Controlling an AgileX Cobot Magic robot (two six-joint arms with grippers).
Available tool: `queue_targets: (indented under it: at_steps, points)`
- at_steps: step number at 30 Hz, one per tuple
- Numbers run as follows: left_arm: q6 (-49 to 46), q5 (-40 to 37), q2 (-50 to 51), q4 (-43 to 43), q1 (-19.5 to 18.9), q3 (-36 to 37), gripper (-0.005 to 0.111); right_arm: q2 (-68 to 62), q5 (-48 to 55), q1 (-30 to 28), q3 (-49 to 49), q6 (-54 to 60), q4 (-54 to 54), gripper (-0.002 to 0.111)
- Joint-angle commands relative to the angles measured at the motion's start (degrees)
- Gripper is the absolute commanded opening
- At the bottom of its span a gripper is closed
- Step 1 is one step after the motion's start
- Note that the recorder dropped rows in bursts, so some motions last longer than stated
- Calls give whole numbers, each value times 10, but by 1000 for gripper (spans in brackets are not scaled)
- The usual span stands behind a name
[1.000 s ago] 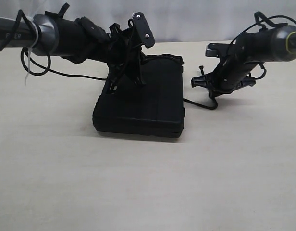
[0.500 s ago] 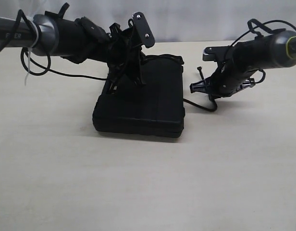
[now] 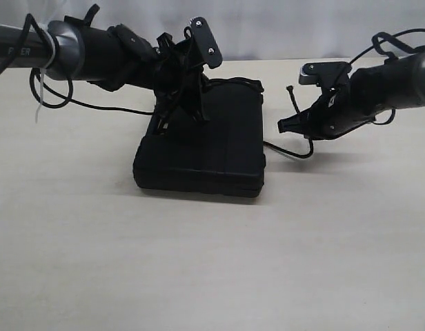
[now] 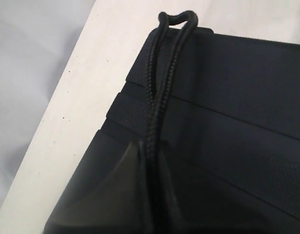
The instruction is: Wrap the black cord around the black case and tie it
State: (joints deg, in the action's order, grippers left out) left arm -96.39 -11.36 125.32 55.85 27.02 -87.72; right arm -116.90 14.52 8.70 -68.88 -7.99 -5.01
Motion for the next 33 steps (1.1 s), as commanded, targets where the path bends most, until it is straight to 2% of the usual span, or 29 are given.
queue_targets:
  at_steps: [1, 5, 8, 13, 17, 22, 29, 33]
  points:
    - [3, 15, 3, 26, 0, -6, 0, 40, -60, 4, 32, 20, -3, 4]
    - [3, 34, 3, 105, 0, -10, 0, 58, -134, 18, 78, 50, -3, 4]
    - [3, 30, 3, 110, 0, -10, 0, 55, -167, 33, 100, 87, -3, 4]
    - [1, -35, 3, 113, 0, -19, 0, 51, -266, 49, 142, 121, -8, 4]
    - [-8, -100, 3, 115, 1, -33, 0, 42, -279, 76, 146, 116, -68, 4]
    - [-8, -89, 3, 123, 1, -33, 0, 38, -280, 120, 146, 141, -79, 4]
    - [-8, -81, 3, 122, 1, -33, 0, 38, -256, 121, 146, 178, -79, 4]
    - [-32, -104, 3, 122, 1, -33, 0, 38, -260, 120, 146, 198, -79, 4]
